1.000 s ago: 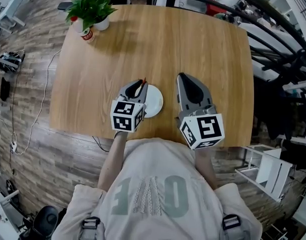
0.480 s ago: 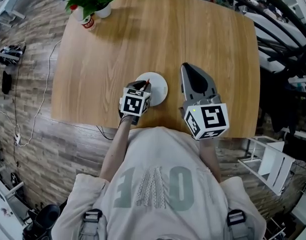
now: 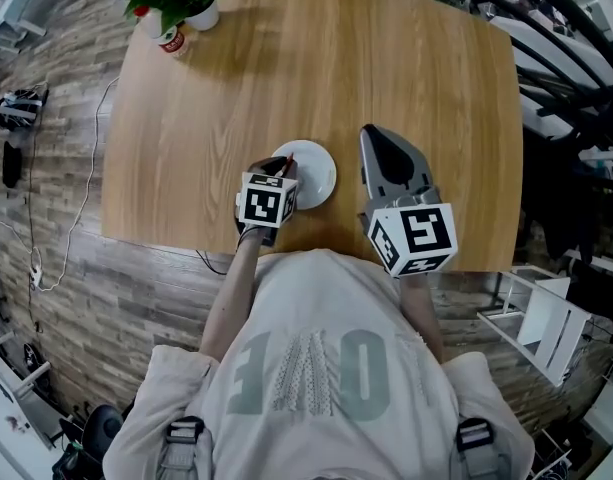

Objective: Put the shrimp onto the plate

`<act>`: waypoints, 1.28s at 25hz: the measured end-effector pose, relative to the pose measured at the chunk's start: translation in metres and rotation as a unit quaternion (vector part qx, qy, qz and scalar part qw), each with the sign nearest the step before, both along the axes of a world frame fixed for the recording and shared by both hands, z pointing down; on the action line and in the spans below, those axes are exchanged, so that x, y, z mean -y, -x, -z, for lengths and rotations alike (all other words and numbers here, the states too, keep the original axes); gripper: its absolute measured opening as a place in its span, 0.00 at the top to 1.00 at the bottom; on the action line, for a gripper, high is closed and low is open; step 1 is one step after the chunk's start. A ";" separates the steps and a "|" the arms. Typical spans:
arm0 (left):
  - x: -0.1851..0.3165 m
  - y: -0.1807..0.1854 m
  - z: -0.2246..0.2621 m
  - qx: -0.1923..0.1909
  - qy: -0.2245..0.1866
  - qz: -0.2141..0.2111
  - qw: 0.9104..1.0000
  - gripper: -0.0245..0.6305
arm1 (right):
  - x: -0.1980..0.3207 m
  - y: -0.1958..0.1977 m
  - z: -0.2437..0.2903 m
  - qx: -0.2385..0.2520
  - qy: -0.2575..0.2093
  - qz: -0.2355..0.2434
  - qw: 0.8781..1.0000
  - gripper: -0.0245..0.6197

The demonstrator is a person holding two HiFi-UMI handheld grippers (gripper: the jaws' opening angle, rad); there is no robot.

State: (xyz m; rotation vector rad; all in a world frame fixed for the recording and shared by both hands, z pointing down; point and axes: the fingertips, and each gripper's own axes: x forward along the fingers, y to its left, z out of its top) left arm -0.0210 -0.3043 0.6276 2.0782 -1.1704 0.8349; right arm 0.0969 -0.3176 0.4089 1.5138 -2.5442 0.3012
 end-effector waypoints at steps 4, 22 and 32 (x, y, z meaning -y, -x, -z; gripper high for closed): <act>0.001 -0.004 0.000 0.005 -0.002 -0.007 1.000 0.86 | 0.001 0.002 -0.002 -0.007 0.002 0.007 1.000 0.93; 0.004 -0.004 0.008 0.012 -0.019 -0.014 1.000 0.86 | 0.003 0.003 -0.008 -0.011 0.006 0.005 1.000 0.93; 0.059 -0.001 0.171 -0.078 -0.245 0.033 0.966 0.87 | 0.016 0.015 0.023 0.003 -0.040 0.017 0.999 0.93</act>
